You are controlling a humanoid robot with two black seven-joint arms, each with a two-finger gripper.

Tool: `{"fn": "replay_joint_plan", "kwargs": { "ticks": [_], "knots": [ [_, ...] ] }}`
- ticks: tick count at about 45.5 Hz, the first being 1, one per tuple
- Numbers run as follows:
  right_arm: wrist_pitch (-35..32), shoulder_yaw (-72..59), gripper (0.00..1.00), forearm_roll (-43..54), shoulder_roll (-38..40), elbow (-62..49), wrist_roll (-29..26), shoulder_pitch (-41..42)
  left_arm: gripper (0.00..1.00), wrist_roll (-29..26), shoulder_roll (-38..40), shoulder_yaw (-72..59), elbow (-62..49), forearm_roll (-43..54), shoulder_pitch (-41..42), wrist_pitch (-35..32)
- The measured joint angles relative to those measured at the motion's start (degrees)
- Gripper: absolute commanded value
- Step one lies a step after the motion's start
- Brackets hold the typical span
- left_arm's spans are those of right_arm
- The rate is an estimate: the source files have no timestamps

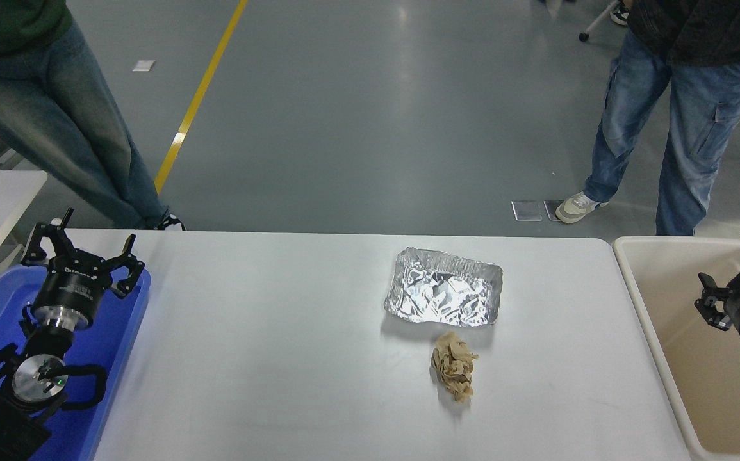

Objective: Clean the table surface

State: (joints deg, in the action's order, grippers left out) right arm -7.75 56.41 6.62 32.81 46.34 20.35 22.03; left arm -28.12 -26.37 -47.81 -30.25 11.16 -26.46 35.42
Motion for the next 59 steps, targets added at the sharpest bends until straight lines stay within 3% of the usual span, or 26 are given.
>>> {"fn": "replay_joint_plan", "kwargs": {
  "ticks": [31, 59],
  "knots": [
    [-3.06, 5.0, 1.0, 3.68, -7.86, 7.24, 1.97, -4.29, 1.0, 0.0, 0.0, 0.0, 0.01, 0.0, 0.0, 0.0],
    [-1.49, 3.87, 1.0, 5.34, -8.79, 6.47, 2.94, -3.51, 1.0, 0.0, 0.0, -0.01, 0.01, 0.0, 0.0, 0.04]
  ]
}}
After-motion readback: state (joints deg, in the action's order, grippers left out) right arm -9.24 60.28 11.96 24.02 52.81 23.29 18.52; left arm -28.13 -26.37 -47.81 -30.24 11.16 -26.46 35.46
